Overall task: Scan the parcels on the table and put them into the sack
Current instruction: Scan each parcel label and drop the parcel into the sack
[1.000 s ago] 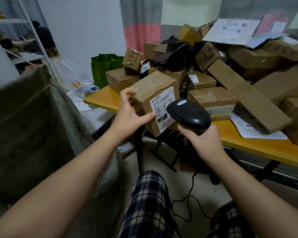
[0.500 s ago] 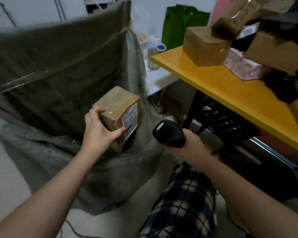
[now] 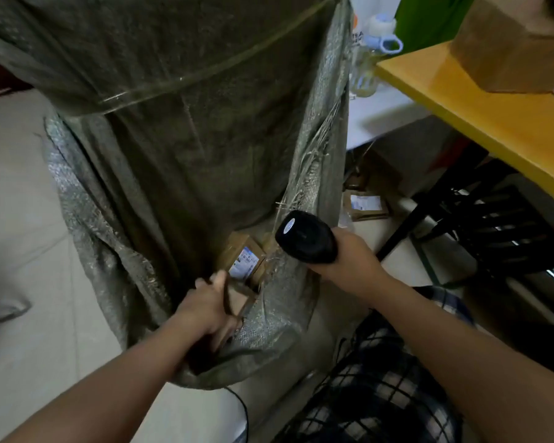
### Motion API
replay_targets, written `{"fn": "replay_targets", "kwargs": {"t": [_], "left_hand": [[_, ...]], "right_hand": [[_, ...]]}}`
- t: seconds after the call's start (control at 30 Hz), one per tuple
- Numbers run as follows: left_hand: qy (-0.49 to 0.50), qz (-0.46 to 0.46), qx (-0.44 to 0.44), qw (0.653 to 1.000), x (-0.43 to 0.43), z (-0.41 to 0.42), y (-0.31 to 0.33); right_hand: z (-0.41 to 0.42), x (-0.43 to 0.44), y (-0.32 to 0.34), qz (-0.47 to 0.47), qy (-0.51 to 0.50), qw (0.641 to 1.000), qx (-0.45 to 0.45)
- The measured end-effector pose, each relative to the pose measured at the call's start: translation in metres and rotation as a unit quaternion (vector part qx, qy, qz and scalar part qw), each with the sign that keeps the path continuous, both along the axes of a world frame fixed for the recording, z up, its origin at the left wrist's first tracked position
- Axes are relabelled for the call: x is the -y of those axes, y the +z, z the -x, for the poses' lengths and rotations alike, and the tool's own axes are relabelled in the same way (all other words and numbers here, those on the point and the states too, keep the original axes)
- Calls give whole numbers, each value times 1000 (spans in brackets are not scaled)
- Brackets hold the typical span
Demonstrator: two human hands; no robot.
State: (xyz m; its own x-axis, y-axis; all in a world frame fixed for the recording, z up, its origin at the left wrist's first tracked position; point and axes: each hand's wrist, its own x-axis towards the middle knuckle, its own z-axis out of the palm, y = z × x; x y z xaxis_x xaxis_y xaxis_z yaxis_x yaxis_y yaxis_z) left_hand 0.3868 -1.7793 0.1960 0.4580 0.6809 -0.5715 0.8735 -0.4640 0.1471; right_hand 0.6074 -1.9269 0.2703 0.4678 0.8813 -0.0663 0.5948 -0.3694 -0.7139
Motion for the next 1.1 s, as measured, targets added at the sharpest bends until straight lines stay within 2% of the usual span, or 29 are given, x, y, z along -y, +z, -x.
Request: {"fn": "replay_targets", "kwargs": {"t": [0.1, 0.17, 0.23, 0.33, 0.43, 0.5, 0.57, 0.67, 0.77, 0.93, 1.1], "left_hand": [[93, -34, 88, 991, -21, -6, 7], [132, -75, 154, 976, -36, -16, 11], [153, -86, 183, 967, -46, -22, 9], [138, -90, 145, 976, -51, -25, -2], [104, -66, 60, 991, -52, -22, -18], [42, -16, -36, 998, -52, -19, -25], [-15, -14, -79, 997, -50, -20, -24], [-61, -73, -14, 995, -44, -31, -12], [-124, -148, 72, 979, -33, -55, 13], [-200, -209, 215, 933, -4, -107, 70], [-266, -239, 309, 881, 43, -164, 131]], "right_hand": [[8, 2, -11, 0, -19, 999, -39], [9, 3, -20, 2, -32, 998, -58], [11, 2, -24, -4, -54, 996, -74], [13, -5, -30, -8, -76, 993, -89], [14, -11, -38, 1, -74, 994, -78], [13, -13, -44, 10, -70, 995, -69], [13, -12, -48, 15, -67, 996, -63], [10, -9, -50, -5, -70, 994, -78], [3, -1, -44, -12, -93, 992, -87], [-26, 26, -7, -63, -162, 984, -46], [-58, 78, 48, -144, -266, 953, -2]]}}
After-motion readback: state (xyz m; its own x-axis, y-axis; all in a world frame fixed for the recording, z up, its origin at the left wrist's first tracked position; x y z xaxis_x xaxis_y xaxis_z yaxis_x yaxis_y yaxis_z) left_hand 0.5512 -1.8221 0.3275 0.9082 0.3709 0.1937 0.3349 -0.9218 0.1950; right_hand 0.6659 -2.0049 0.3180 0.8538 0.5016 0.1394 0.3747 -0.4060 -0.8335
